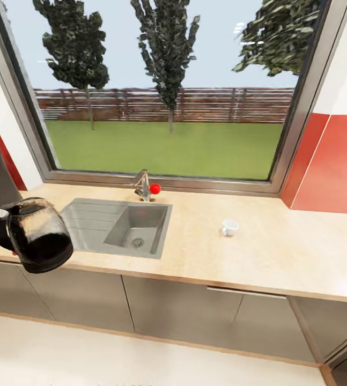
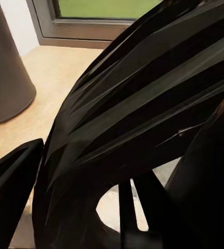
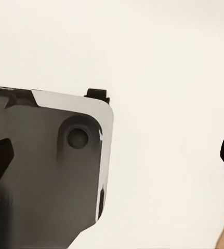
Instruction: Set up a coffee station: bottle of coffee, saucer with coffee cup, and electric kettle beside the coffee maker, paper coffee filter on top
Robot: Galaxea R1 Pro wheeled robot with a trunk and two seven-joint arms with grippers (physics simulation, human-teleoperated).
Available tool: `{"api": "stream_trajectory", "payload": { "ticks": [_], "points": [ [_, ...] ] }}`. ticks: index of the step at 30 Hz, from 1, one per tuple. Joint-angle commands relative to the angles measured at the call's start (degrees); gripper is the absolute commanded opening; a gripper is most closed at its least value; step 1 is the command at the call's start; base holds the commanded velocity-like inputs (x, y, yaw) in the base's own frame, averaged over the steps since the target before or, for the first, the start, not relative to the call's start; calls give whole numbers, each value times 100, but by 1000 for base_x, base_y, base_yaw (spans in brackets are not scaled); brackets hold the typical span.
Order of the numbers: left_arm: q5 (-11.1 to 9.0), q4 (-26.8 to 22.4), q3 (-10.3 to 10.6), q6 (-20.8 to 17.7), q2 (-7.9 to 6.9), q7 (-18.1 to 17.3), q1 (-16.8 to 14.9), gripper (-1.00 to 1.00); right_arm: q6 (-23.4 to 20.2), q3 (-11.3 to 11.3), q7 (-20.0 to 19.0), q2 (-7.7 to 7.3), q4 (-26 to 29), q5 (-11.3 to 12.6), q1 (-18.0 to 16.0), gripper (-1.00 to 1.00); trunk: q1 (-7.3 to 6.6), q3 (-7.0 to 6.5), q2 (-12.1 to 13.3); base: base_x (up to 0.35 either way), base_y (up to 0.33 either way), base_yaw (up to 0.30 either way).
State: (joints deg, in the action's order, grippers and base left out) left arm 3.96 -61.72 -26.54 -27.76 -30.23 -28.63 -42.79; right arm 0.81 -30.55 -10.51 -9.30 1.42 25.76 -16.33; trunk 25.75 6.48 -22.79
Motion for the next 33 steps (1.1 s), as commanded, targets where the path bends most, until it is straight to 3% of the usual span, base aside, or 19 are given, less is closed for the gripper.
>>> {"api": "stream_trajectory", "payload": {
  "ticks": [1,4,10,16,21,25,33],
  "points": [
    [27,-6,-16,-27,2,-43,-10,-100,8,-48,-22,-2,-1,60,-3,100,3,12,-13,0,0,275],
    [31,-7,-18,-28,1,-38,-10,-100,7,-48,-22,-2,-1,60,-2,100,3,12,-13,0,0,271],
    [20,202,-202,144,194,116,199,-100,31,-52,-39,192,85,65,133,100,4,13,-13,0,0,0],
    [-107,38,6,-95,111,-99,404,-100,25,-23,-48,386,45,60,-61,100,4,13,-13,0,0,0],
    [-109,21,21,-296,106,-300,576,-100,26,-22,-48,533,39,60,-72,100,4,13,-13,0,0,0],
    [-84,-12,40,-352,98,-373,678,-100,27,-22,-48,534,35,60,-72,100,4,13,-13,0,0,0],
    [-41,-152,31,-552,67,-301,505,-100,27,-22,-47,534,34,60,-72,100,4,13,-13,0,0,0]
  ]
}}
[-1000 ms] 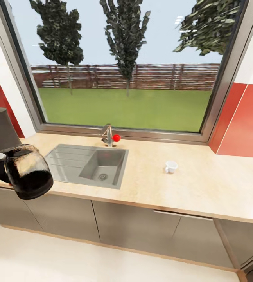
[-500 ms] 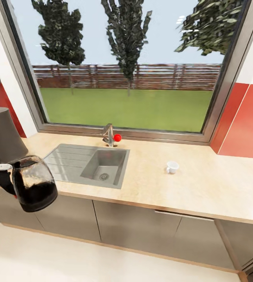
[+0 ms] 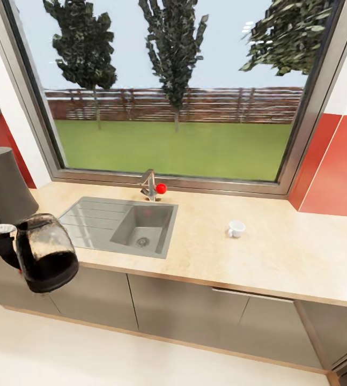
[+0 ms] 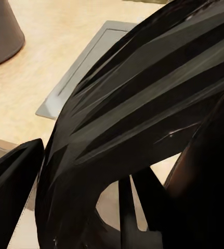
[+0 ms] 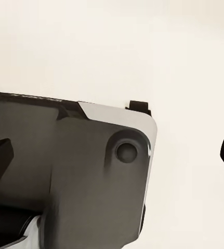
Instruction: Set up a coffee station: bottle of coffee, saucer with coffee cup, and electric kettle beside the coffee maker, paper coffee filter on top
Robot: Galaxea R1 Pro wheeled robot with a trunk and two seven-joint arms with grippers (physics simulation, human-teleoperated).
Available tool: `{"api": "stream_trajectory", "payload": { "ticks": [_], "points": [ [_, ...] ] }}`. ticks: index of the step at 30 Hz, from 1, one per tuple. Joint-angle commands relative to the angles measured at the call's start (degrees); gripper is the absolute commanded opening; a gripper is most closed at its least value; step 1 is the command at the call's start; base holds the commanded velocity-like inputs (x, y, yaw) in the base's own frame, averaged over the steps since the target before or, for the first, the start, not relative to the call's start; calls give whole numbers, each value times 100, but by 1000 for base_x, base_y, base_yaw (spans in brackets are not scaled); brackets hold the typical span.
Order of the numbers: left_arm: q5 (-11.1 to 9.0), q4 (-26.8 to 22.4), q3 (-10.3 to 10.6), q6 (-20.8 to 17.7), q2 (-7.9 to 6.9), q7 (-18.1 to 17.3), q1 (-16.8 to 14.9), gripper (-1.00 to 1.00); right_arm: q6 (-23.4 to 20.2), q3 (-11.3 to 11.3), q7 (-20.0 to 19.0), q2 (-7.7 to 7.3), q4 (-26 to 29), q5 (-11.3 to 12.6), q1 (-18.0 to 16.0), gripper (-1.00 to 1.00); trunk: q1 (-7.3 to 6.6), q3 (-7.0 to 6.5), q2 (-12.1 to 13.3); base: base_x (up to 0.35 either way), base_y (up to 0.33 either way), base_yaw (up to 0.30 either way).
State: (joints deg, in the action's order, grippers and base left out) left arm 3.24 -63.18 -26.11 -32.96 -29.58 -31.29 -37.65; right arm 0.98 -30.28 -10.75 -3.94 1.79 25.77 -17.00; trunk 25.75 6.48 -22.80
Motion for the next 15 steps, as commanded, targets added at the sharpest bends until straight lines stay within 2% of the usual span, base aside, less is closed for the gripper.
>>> {"api": "stream_trajectory", "payload": {
  "ticks": [1,4,8,11,15],
  "points": [
    [33,-140,-10,-346,-2,-12,-167,-100,11,-48,-21,-2,-3,60,-3,100,3,13,-13,0,0,0],
    [38,-304,-8,-639,-10,115,-410,-100,8,-48,-19,-2,-3,60,-4,100,3,13,-13,0,0,0],
    [69,-363,15,-739,-12,410,-666,-100,13,-48,-20,-2,-3,60,-5,100,3,13,-13,0,0,0],
    [143,-380,25,-755,-11,865,-828,-100,10,-48,-20,-5,-3,60,-4,100,3,13,-13,0,0,0],
    [169,-487,30,-718,4,1606,-860,-100,15,-48,-23,-3,-3,60,-3,100,3,13,-13,0,0,0]
  ]
}}
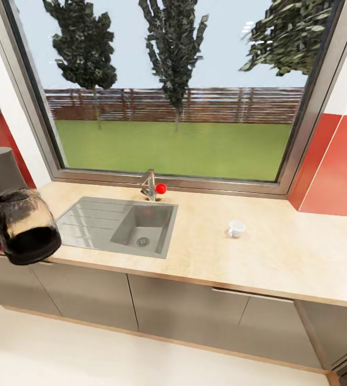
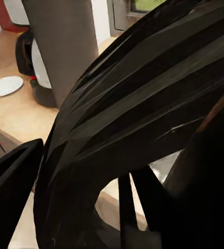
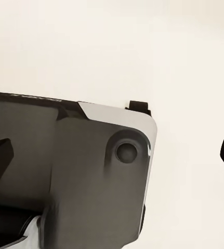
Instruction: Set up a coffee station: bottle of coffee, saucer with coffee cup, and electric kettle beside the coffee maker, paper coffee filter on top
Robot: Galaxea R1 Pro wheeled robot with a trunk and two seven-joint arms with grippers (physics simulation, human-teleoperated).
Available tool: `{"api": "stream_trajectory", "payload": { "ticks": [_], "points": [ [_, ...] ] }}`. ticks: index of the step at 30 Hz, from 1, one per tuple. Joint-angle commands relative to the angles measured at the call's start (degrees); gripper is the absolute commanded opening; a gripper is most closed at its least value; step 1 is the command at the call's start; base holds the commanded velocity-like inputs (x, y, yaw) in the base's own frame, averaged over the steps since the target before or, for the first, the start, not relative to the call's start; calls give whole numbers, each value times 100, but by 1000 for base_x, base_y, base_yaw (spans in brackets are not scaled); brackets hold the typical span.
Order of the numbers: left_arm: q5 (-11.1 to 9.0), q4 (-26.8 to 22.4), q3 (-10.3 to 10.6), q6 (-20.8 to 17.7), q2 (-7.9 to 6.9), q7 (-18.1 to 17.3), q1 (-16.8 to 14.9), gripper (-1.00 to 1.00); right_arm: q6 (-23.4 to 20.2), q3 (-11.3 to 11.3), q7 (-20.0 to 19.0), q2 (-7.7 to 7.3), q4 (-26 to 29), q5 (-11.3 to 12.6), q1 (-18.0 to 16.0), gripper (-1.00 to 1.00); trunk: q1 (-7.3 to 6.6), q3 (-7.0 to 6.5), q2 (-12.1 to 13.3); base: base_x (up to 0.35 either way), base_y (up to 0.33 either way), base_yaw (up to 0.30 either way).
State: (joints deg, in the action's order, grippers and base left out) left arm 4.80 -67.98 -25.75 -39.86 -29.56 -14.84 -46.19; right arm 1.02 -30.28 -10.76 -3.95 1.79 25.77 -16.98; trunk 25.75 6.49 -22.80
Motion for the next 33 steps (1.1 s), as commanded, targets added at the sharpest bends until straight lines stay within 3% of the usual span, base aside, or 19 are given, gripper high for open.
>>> {"api": "stream_trajectory", "payload": {
  "ticks": [1,5,12,22,30,33],
  "points": [
    [12,-54,-1,-19,7,154,2,-100,11,-48,-22,-1,-3,60,-5,100,3,12,-13,0,0,0],
    [16,-306,29,62,28,851,50,-100,3,-55,-14,-2,-11,53,-3,100,3,12,-13,0,0,0],
    [9,-317,24,712,29,1431,73,-100,-12,-49,-5,-8,-12,45,-1,100,3,12,-13,0,0,0],
    [28,-264,9,881,46,1631,75,-100,-23,-48,-5,-9,-16,43,-1,100,3,12,-13,0,0,-170],
    [28,-213,-7,893,45,1650,83,-100,-23,-50,11,-9,-23,34,1,100,3,12,-13,3,0,-29],
    [29,16,-25,900,37,1655,84,-100,-23,-55,13,-4,-29,34,2,100,3,12,-13,214,30,-1]
  ]
}}
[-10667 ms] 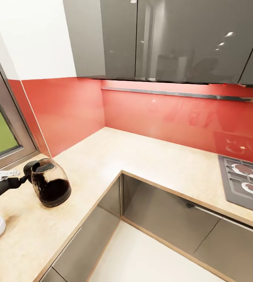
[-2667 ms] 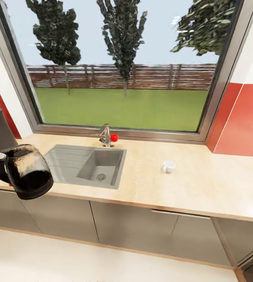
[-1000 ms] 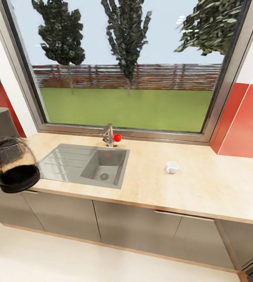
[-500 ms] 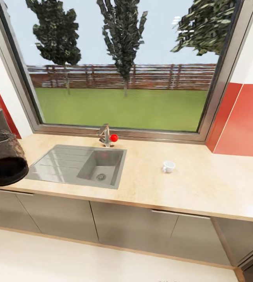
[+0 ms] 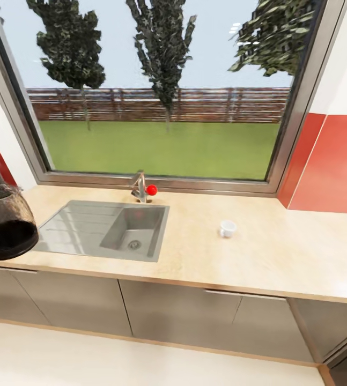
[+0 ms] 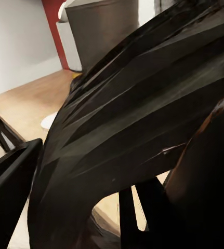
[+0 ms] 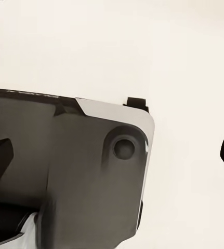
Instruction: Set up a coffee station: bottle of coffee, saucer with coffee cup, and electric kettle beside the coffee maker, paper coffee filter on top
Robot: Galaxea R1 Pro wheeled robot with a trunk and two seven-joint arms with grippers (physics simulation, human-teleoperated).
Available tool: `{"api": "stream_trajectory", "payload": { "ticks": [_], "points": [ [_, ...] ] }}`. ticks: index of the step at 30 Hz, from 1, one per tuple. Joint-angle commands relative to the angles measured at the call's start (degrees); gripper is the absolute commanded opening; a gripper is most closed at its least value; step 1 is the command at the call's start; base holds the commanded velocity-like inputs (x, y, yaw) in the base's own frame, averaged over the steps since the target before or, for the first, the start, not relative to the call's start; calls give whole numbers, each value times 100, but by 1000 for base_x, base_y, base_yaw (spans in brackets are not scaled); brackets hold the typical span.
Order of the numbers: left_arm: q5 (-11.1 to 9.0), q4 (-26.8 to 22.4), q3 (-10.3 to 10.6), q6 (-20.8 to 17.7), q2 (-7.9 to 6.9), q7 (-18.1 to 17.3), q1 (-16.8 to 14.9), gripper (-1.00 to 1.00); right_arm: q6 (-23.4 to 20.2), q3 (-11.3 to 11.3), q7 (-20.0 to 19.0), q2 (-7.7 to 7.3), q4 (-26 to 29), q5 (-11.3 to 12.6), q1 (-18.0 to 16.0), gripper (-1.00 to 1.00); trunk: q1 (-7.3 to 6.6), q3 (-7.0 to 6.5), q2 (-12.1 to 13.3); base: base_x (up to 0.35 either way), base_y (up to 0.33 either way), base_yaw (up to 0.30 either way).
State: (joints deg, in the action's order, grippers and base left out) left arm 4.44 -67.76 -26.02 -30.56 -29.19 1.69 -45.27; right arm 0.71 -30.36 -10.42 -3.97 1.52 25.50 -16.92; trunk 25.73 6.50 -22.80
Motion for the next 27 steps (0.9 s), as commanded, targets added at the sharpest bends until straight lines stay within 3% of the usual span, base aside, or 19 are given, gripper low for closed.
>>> {"api": "stream_trajectory", "payload": {
  "ticks": [1,13,22,27],
  "points": [
    [66,11,5,-29,0,4,-8,-100,8,-48,-21,-1,0,60,-5,100,6,11,-13,295,109,0],
    [66,137,11,-23,1,6,-8,-100,8,-41,-21,1,6,60,-5,100,6,11,-13,230,221,0],
    [66,225,9,-20,8,2,0,-100,8,-43,-21,2,15,60,-5,100,6,11,-13,-10,292,0],
    [66,351,9,87,10,-1,1,-100,6,-47,-29,16,15,69,-5,100,6,11,-13,-46,81,0]
  ]
}}
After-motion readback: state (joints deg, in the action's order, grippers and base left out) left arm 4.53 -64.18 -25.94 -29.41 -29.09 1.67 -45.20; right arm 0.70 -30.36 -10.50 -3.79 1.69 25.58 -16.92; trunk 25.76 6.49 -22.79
